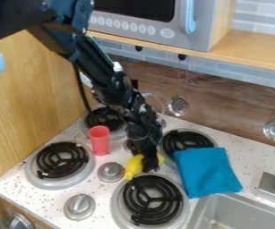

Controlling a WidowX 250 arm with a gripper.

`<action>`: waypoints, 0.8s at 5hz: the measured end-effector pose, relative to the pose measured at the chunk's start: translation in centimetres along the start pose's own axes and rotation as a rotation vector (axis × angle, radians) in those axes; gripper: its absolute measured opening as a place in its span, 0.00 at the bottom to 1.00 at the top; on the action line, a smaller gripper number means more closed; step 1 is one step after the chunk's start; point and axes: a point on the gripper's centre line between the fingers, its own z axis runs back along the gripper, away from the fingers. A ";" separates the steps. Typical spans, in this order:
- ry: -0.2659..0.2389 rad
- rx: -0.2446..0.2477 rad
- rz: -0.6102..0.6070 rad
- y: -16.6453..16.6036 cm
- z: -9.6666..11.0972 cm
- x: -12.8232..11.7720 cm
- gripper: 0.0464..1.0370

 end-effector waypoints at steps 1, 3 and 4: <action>-0.003 0.001 0.026 0.3 0.3 -0.8 0.57; -0.014 -0.013 0.092 -0.6 3.5 -1.9 0.57; 0.000 0.002 0.221 -0.8 4.6 -2.8 0.57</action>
